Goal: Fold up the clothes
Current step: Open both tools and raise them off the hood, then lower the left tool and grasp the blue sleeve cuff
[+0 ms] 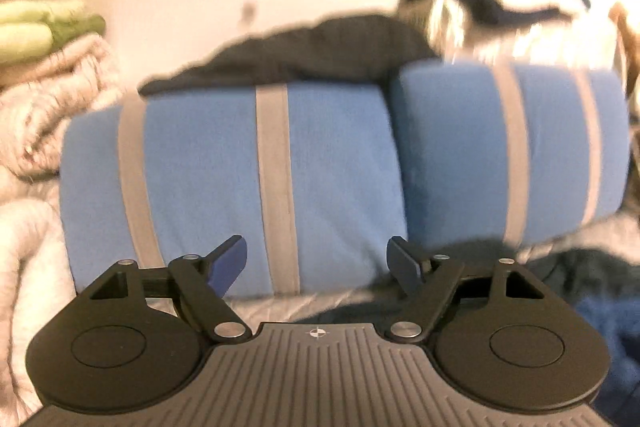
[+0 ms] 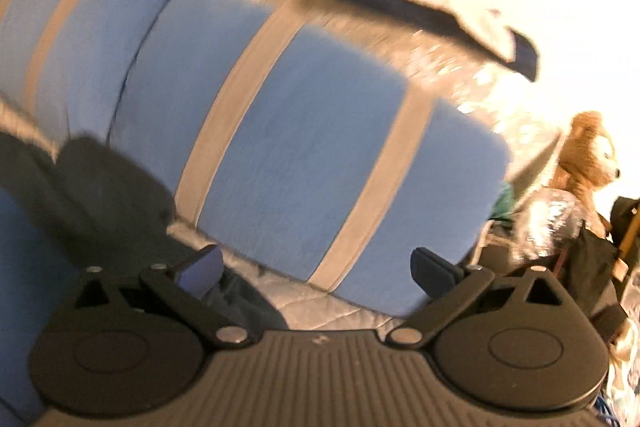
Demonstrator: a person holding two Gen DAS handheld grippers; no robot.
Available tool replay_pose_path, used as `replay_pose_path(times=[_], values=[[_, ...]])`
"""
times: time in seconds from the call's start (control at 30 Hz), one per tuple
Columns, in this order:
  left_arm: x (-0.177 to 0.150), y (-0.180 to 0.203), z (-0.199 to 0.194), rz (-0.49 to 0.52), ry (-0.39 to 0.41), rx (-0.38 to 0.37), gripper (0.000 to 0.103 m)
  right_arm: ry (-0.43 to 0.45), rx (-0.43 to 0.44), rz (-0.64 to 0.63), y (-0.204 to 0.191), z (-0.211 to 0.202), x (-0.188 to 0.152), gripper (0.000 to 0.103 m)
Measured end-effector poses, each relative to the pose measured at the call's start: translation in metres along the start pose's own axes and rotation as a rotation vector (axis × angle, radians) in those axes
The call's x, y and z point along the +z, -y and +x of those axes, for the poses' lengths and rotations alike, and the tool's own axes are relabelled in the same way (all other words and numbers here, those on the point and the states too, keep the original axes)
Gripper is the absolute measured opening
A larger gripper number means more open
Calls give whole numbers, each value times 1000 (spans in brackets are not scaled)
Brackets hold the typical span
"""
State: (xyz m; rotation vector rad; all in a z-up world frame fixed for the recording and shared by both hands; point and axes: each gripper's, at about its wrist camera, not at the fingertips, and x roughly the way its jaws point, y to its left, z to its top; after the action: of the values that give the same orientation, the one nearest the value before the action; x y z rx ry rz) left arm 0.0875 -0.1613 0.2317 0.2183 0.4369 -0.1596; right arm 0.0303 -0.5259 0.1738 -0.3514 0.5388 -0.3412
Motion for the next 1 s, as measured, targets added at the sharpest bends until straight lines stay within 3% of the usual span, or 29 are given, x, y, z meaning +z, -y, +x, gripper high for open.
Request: replay_pose_path(times=[0.27, 0.33, 0.4, 0.57, 0.7, 0.83, 1.0], values=[[67, -28, -94, 8, 184, -34, 80, 185, -48, 118, 64, -96, 71, 103], [74, -38, -118, 1, 225, -43, 91, 241, -50, 133, 75, -121, 89, 103], [70, -47, -131, -5, 241, -38, 92, 285, -31, 141, 81, -140, 103, 103], [8, -73, -138, -115, 202, 0, 92, 280, 103, 128, 45, -144, 90, 103], [-60, -88, -147, -124, 248, 106, 92, 268, 214, 59, -15, -127, 52, 103], [-113, -115, -158, -235, 228, 133, 92, 221, 359, 54, -68, -109, 18, 103], [-157, -150, -176, -375, 209, 228, 92, 187, 499, 97, -118, -94, -5, 103]])
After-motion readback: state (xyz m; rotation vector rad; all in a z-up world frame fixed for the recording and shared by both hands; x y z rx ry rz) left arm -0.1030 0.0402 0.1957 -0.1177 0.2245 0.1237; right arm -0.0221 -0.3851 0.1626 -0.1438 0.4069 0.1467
